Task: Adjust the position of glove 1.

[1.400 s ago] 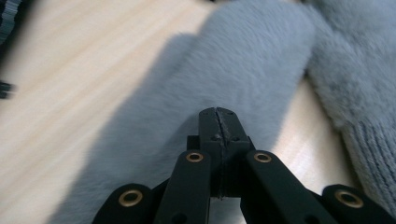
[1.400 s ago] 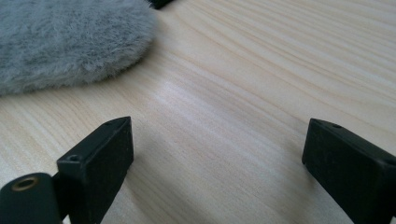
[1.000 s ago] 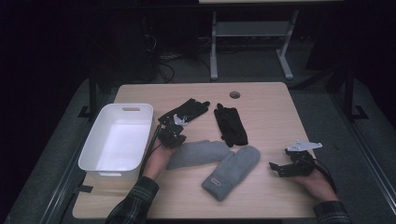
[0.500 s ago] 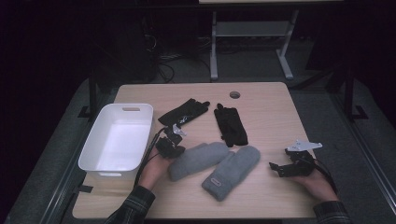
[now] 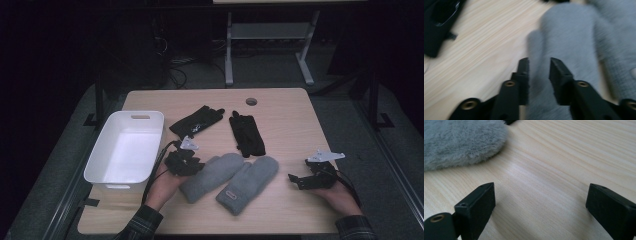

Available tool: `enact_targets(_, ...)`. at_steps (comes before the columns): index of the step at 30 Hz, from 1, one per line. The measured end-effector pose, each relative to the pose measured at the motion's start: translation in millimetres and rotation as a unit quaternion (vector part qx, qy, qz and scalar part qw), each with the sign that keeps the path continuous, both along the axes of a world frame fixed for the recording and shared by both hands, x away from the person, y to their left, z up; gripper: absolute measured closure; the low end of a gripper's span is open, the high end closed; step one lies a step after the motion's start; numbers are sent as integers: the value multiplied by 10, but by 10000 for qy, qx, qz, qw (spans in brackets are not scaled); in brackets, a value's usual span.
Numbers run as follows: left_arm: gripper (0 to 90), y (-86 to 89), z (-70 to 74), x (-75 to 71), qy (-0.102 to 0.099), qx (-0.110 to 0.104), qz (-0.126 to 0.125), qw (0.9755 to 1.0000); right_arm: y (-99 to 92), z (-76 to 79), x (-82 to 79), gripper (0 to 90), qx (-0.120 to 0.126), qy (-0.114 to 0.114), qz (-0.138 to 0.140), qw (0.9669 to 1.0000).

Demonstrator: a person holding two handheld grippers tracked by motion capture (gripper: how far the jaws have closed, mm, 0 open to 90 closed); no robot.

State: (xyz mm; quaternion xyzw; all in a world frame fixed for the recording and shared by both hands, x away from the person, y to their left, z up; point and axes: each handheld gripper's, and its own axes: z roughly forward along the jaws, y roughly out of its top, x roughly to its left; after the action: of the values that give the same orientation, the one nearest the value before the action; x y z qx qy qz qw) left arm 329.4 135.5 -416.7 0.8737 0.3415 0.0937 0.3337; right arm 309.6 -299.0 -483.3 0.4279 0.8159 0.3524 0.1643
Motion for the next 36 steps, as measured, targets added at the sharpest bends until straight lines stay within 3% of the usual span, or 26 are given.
enact_targets(3, 573, -97, -18, -22, -40, -155, -202, 9997, 0, -1, 0, 85, 1, -2, 0, 10000)
enact_targets(12, 246, -246, -194, -20, 176, -137, -656, 9976, 0, 0, 0, 85, 1, -1, 0, 10000)
enact_targets(15, 177, -283, -244, -43, 113, -4, -737, 9972, 0, 0, 0, 85, 2, -1, -1, 10000)
enact_targets(19, 178, -334, -328, -51, 52, 300, -829, 9961, 0, 0, 1, 85, -1, 2, 3, 10000)
enact_targets(21, 203, -353, -352, -67, -42, 446, -848, 9954, 1, 0, 1, 85, 0, 5, 0, 10000)
enact_targets(23, 301, -352, -354, -74, -129, 541, -826, 9950, 0, 0, 1, 85, -2, 0, 3, 10000)
enact_targets(25, 366, -331, -357, -64, -148, 511, -788, 9955, 0, 0, 2, 85, -2, 1, 1, 10000)
enact_targets(26, 366, -320, -359, -60, -119, 473, -760, 9959, 0, 0, 2, 85, -2, 1, 1, 10000)
enact_targets(31, 585, -248, -337, -27, -2, 295, -703, 9971, 2, 1, 2, 85, 0, 7, -5, 10000)
enact_targets(34, 716, -198, -309, -2, 150, 40, -623, 9979, 3, 1, 2, 85, -1, 7, -7, 10000)
enact_targets(36, 756, -176, -293, 16, 257, -85, -571, 9980, 2, 0, 2, 85, -2, 3, -6, 10000)
